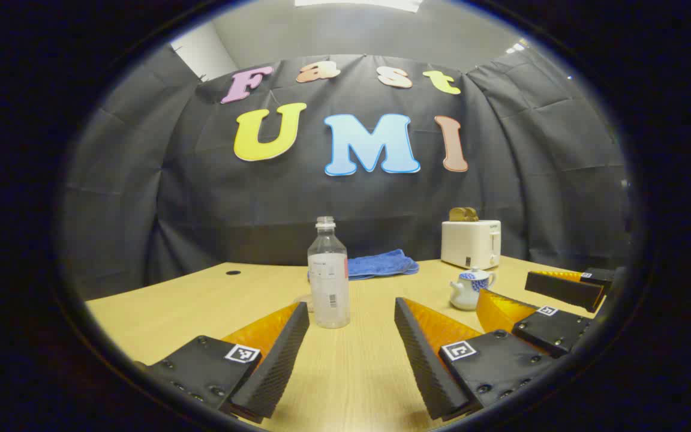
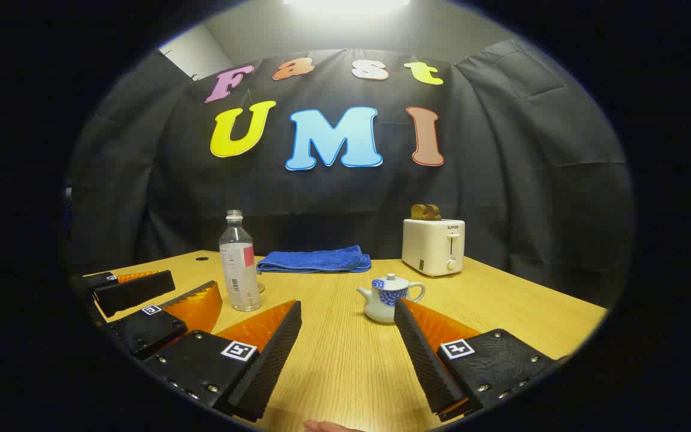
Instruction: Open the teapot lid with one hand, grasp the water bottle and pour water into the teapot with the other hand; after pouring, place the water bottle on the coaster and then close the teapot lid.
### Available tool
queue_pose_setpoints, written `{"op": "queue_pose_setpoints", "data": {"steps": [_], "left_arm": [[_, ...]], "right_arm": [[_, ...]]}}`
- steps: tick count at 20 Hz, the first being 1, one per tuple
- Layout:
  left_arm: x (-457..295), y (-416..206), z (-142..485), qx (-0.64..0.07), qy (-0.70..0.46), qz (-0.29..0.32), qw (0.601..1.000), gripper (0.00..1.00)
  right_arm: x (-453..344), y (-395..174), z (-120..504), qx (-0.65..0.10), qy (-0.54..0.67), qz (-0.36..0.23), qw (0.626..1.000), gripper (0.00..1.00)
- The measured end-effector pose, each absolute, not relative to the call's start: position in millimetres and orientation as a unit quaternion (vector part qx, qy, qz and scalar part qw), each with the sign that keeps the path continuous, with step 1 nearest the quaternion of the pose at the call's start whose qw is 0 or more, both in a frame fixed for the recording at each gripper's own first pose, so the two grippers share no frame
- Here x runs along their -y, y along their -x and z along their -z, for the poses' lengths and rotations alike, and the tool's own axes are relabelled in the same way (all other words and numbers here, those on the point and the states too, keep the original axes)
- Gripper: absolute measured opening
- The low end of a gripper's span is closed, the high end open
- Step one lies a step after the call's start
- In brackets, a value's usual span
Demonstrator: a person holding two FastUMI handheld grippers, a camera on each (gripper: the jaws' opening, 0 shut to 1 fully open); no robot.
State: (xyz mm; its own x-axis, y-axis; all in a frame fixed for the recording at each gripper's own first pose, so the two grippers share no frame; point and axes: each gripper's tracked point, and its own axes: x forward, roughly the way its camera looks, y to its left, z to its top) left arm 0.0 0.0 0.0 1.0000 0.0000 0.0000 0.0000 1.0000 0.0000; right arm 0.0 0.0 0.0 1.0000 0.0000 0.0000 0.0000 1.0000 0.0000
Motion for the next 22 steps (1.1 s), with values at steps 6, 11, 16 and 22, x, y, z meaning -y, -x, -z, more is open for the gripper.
{"op": "queue_pose_setpoints", "data": {"steps": [6, 11, 16, 22], "left_arm": [[1.1, 0.4, -2.0, 0.002, 0.001, 0.002, 1.000, 1.00], [0.6, -0.3, -0.2, 0.001, 0.001, 0.000, 1.000, 1.00], [-2.2, -2.1, 0.3, 0.001, 0.000, -0.011, 1.000, 0.99], [-23.2, -40.0, -30.0, 0.013, 0.007, -0.023, 1.000, 0.99]], "right_arm": [[11.6, 2.2, -0.4, -0.001, 0.000, 0.041, 0.999, 0.96], [4.3, 0.6, 0.4, -0.001, -0.001, 0.015, 1.000, 0.96], [4.0, -0.4, -0.1, 0.001, 0.001, 0.011, 1.000, 0.95], [43.9, -43.0, -19.9, -0.004, -0.036, 0.041, 0.999, 0.95]]}}
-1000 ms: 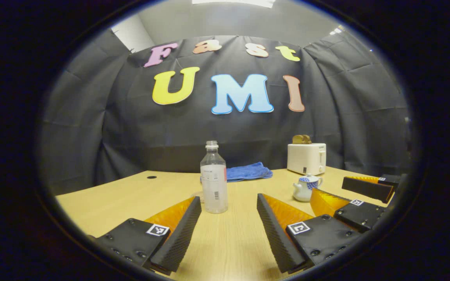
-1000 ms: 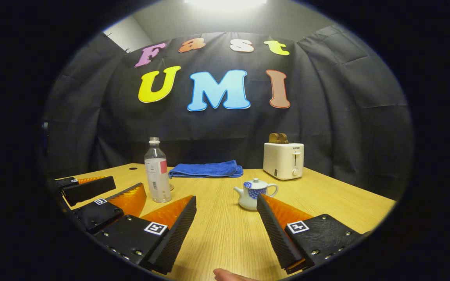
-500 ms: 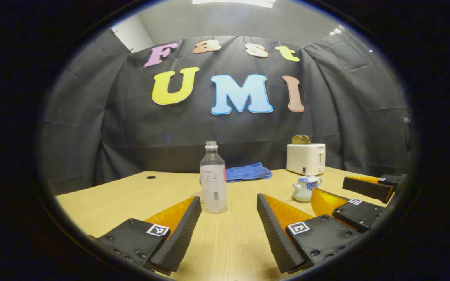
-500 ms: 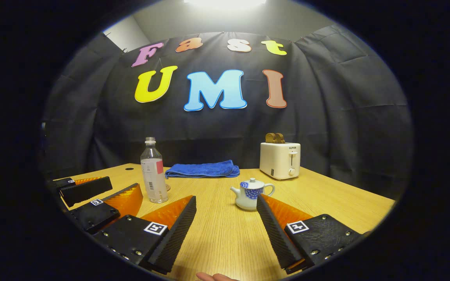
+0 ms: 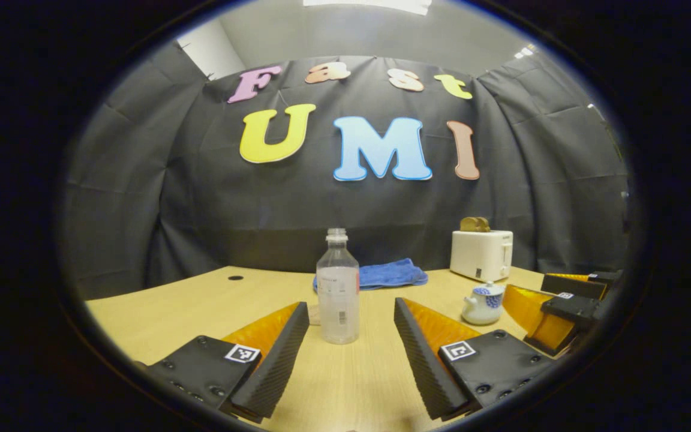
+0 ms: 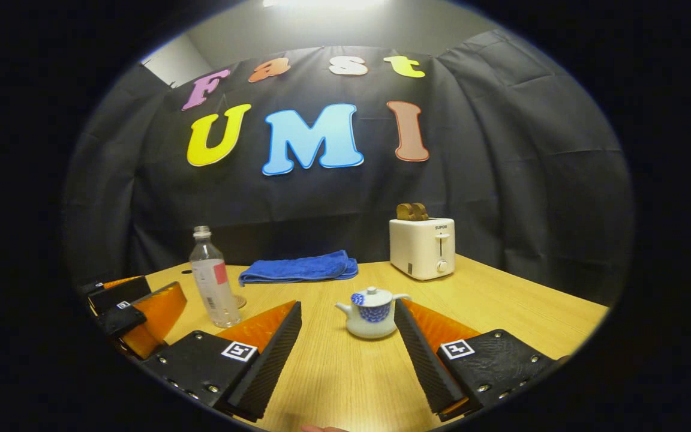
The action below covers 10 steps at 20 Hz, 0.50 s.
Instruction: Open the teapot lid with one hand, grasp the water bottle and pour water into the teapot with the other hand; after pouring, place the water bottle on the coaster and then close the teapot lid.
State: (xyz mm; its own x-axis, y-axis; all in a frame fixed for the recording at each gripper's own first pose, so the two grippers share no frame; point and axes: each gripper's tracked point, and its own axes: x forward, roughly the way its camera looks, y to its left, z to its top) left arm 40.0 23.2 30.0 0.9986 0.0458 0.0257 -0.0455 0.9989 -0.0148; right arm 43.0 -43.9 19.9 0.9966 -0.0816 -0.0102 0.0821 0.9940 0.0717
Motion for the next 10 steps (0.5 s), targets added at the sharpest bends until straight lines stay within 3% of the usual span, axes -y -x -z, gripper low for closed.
{"op": "queue_pose_setpoints", "data": {"steps": [10], "left_arm": [[-33.5, -69.0, -36.1, 0.015, -0.009, -0.030, 0.999, 0.99]], "right_arm": [[83.7, -135.8, -8.0, -0.055, -0.038, 0.066, 0.996, 0.95]]}}
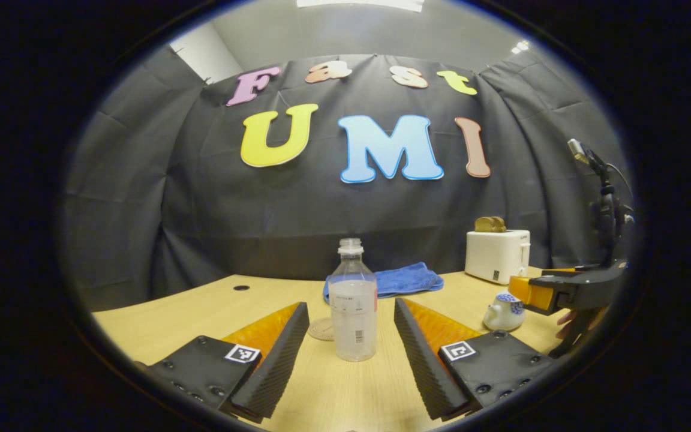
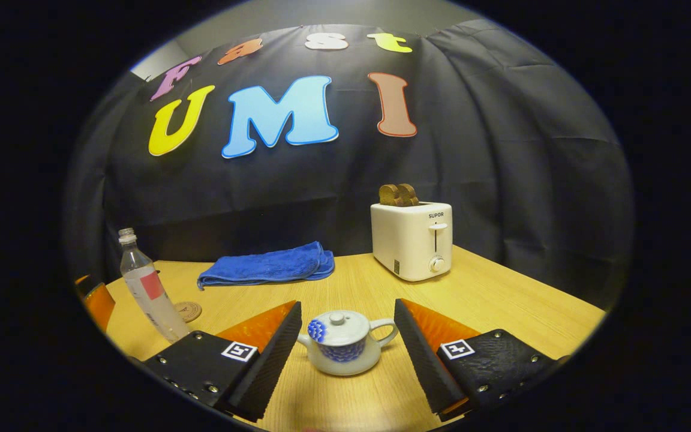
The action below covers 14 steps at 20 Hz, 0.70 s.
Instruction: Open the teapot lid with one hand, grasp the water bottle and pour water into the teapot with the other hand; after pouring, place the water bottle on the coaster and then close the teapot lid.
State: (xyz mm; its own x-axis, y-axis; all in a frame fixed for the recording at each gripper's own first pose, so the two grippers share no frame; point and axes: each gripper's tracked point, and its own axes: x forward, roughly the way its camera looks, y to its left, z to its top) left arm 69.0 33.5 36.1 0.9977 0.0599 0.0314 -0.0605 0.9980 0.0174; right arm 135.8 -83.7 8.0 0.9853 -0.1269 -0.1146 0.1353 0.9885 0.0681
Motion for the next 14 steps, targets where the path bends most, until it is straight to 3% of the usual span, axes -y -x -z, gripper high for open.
{"op": "queue_pose_setpoints", "data": {"steps": [2, 5, 6, 8, 9, 11, 14], "left_arm": [[-30.6, -74.5, -37.6, 0.015, -0.010, -0.025, 1.000, 1.00], [-28.6, -79.3, -34.7, 0.011, -0.009, -0.019, 1.000, 1.00], [-30.5, -79.5, -35.1, 0.011, -0.009, -0.020, 1.000, 1.00], [-32.2, -79.4, -35.7, 0.012, -0.009, -0.021, 1.000, 1.00], [-33.0, -80.2, -36.1, 0.012, -0.009, -0.021, 1.000, 1.00], [-32.6, -81.4, -35.1, 0.012, -0.009, -0.020, 1.000, 1.00], [-31.7, -82.4, -34.2, 0.011, -0.008, -0.017, 1.000, 1.00]], "right_arm": [[82.9, -145.3, -7.2, -0.055, -0.015, 0.063, 0.996, 0.84], [84.3, -155.4, -5.4, -0.061, -0.001, 0.061, 0.996, 0.84], [82.3, -158.5, -2.9, -0.066, -0.007, 0.059, 0.996, 0.69], [85.2, -165.2, 4.8, -0.073, -0.010, 0.063, 0.995, 0.67], [85.0, -161.1, 1.9, -0.072, -0.012, 0.060, 0.996, 0.55], [87.9, -161.2, 5.1, -0.077, -0.015, 0.061, 0.995, 0.42], [85.9, -160.3, 4.5, -0.076, -0.014, 0.056, 0.995, 0.42]]}}
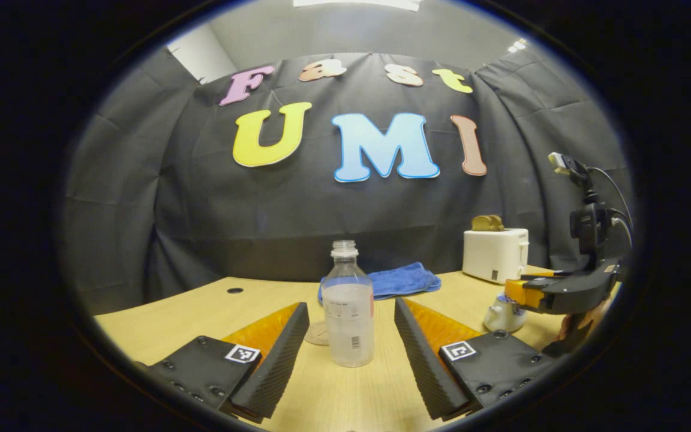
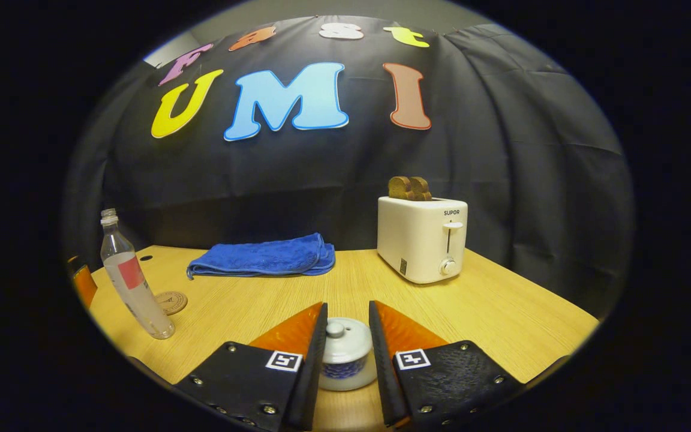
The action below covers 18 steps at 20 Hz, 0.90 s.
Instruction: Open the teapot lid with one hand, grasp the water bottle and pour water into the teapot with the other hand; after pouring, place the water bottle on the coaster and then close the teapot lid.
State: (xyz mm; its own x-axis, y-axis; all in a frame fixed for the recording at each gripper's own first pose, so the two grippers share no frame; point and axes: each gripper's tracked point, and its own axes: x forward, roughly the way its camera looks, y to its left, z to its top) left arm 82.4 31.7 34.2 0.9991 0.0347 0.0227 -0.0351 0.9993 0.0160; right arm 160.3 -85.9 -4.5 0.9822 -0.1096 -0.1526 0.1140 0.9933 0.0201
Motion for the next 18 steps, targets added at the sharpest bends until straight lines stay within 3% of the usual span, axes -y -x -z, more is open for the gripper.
{"op": "queue_pose_setpoints", "data": {"steps": [3, 4, 5, 18], "left_arm": [[-32.3, -80.7, -36.7, 0.013, -0.009, -0.018, 1.000, 1.00], [-32.9, -80.8, -36.3, 0.013, -0.011, -0.019, 1.000, 1.00], [-34.2, -79.7, -37.1, 0.013, -0.013, -0.020, 1.000, 1.00], [-28.3, -92.3, -32.1, 0.012, -0.013, -0.010, 1.000, 1.00]], "right_arm": [[78.5, -159.0, 2.8, -0.076, -0.004, 0.044, 0.996, 0.42], [78.4, -161.0, 7.5, -0.082, 0.003, 0.053, 0.995, 0.06], [81.4, -165.4, 6.9, -0.082, 0.008, 0.052, 0.995, 0.10], [75.1, -148.3, -27.2, -0.043, 0.011, 0.029, 0.999, 0.09]]}}
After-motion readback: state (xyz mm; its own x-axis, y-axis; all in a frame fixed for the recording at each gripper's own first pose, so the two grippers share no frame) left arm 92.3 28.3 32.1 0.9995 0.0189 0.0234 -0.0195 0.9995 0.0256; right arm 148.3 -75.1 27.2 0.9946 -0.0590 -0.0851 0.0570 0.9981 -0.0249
